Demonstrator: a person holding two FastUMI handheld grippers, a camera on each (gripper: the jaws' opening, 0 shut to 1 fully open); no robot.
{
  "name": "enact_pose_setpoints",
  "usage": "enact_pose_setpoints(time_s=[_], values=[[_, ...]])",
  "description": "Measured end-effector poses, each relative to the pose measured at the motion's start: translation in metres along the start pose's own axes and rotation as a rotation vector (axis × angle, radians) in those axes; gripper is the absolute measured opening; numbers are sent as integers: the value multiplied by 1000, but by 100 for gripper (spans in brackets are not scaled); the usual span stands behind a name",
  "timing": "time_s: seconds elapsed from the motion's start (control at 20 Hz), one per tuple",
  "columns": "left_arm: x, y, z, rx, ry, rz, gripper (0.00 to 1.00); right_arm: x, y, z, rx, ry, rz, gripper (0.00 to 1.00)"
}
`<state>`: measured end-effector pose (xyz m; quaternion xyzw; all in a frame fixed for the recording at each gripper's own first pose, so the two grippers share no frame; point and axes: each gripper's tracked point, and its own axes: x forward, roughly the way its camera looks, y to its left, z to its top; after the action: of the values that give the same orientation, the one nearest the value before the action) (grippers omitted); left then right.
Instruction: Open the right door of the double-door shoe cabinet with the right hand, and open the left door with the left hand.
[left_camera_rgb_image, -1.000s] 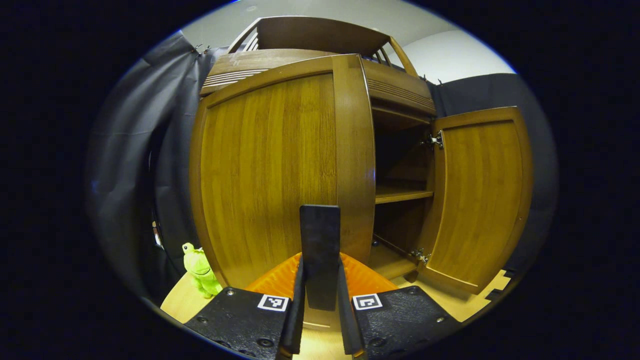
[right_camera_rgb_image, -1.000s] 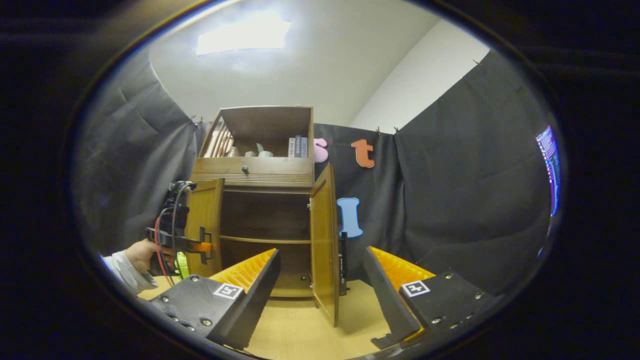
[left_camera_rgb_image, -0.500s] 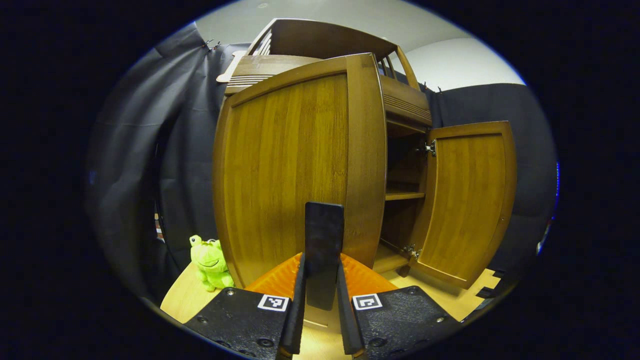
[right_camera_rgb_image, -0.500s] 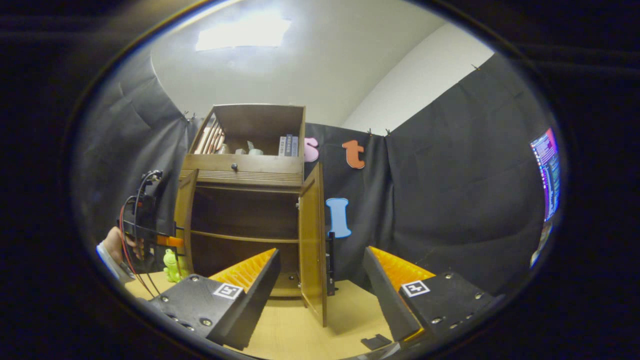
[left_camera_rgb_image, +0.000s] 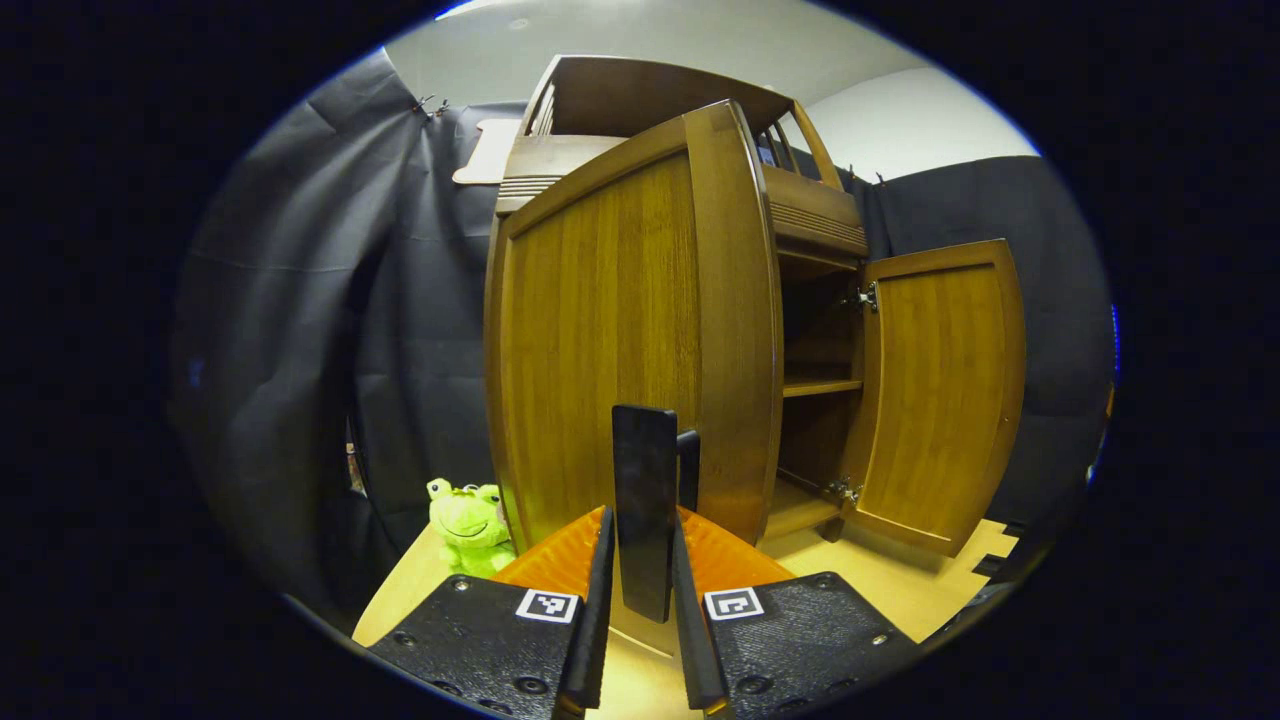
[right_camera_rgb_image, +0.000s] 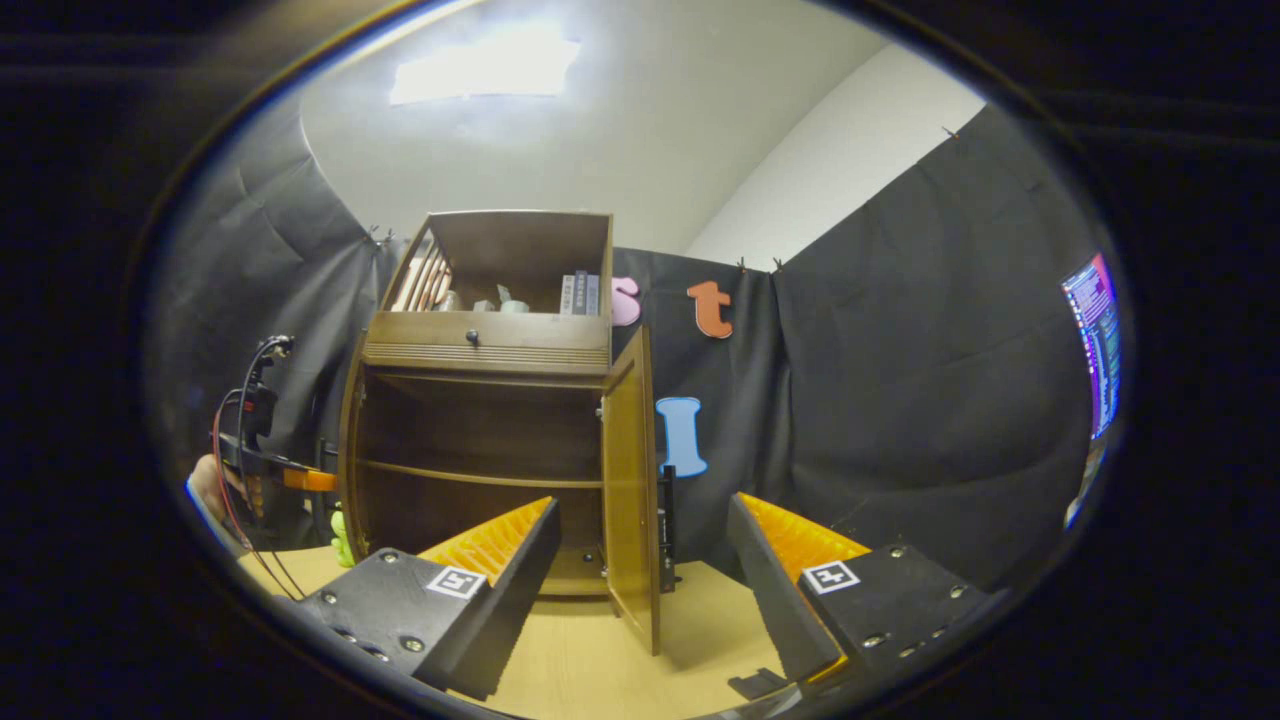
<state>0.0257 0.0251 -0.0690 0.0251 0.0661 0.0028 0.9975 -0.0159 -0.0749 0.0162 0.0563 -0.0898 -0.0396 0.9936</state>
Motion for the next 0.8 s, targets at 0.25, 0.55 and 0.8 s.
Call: enact_pose_setpoints(time_s=[0.25,0.55,0.8], values=[[-11,18,0,2,9,28,31,4,19,-7,-5,14,41,99],[-25,84,7,38,-17,198,22,9,34,-10,0,26,69,99],[-27,111,4,-42,9,147,17,8,34,-10,-11,24,62,99]])
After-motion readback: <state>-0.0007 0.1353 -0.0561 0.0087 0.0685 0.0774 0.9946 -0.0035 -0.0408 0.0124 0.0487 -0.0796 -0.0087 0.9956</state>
